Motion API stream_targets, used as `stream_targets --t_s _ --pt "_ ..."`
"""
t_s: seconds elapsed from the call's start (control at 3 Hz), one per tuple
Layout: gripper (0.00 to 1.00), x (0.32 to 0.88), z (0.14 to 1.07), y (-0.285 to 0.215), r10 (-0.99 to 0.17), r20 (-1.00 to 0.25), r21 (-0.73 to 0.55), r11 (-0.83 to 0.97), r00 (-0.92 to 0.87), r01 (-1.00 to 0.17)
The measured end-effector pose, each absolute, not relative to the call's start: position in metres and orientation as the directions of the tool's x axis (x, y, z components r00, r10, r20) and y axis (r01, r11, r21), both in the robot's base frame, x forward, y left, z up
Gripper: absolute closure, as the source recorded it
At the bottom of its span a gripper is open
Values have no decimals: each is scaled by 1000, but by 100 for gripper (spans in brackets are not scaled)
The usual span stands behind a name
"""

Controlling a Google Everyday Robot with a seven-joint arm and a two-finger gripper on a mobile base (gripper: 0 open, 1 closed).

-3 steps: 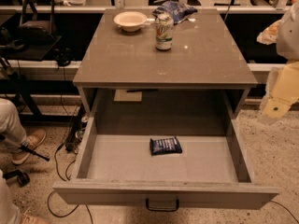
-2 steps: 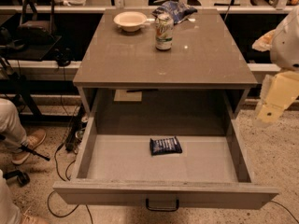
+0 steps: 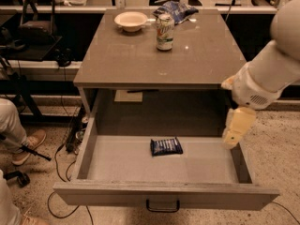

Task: Pick rxbar blueberry from top drawer and place on counter

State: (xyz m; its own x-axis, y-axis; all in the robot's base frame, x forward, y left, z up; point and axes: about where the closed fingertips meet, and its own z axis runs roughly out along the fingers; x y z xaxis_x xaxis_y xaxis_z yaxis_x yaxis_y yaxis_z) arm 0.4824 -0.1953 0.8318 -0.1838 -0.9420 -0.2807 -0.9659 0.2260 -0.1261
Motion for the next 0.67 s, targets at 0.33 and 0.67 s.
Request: stream_targets --t_s 0.33,0.67 --pt "0 491 782 -185 -932 -297 -45 232 -209 -972" --pt "0 493 780 -184 -931 -301 -46 231 -207 -972"
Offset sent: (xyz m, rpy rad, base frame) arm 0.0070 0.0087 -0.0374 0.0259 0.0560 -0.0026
